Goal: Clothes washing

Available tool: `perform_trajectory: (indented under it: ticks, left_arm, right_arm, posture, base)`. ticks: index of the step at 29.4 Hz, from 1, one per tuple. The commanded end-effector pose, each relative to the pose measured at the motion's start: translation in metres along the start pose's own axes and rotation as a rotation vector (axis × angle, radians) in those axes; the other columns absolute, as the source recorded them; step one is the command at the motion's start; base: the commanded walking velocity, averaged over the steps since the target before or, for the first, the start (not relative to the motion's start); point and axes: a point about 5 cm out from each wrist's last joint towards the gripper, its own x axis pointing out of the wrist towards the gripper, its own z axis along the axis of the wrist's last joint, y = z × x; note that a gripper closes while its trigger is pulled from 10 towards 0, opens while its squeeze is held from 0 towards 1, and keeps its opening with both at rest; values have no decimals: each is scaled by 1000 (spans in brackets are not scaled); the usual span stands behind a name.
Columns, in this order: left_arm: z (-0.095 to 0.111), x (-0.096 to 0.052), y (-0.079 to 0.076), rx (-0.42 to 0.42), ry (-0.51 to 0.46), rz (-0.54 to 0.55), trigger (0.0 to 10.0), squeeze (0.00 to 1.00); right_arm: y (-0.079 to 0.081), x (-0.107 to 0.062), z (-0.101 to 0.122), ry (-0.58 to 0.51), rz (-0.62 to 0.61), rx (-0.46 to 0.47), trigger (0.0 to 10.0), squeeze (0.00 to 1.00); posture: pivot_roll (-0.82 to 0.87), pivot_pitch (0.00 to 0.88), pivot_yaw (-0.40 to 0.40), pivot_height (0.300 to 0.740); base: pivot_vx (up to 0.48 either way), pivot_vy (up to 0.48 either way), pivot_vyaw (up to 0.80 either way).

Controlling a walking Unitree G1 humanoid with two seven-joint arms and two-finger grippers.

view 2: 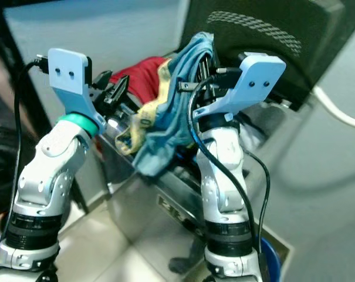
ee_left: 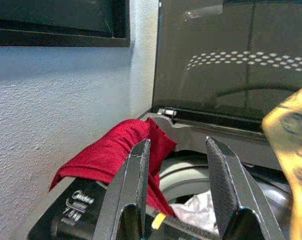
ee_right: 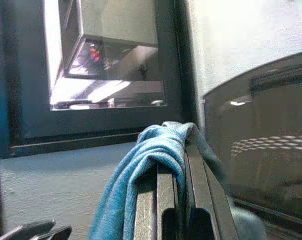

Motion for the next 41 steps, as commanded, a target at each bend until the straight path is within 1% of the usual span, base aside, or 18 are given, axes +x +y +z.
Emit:
perform_trajectory:
  ticks: [1, 11, 39, 41]
  left_arm:
    - [-4, -1, -6, -11, 9, -18, 10000, 0]
    - [-5, -3, -9, -20, 11, -15, 10000, 0]
    - [-6, -4, -11, -30, 21, -9, 10000, 0]
    - [-8, -4, -12, -42, 28, -7, 10000, 0]
  right_arm:
    - [-5, -2, 0, 1, -15, -12, 10000, 0]
    - [-4, -3, -4, 21, -10, -15, 10000, 0]
    - [-7, -5, -7, 36, -20, -23, 10000, 0]
    - [-7, -6, -10, 55, -17, -42, 10000, 0]
  posture:
    - [115, 22, 24, 740]
    - [116, 18, 18, 740]
    - [114, 30, 13, 740]
    - [114, 30, 13, 740]
  base:
    - [0, 0, -800]
    - [0, 0, -800]
    - [0, 0, -800]
    - [0, 122, 0]
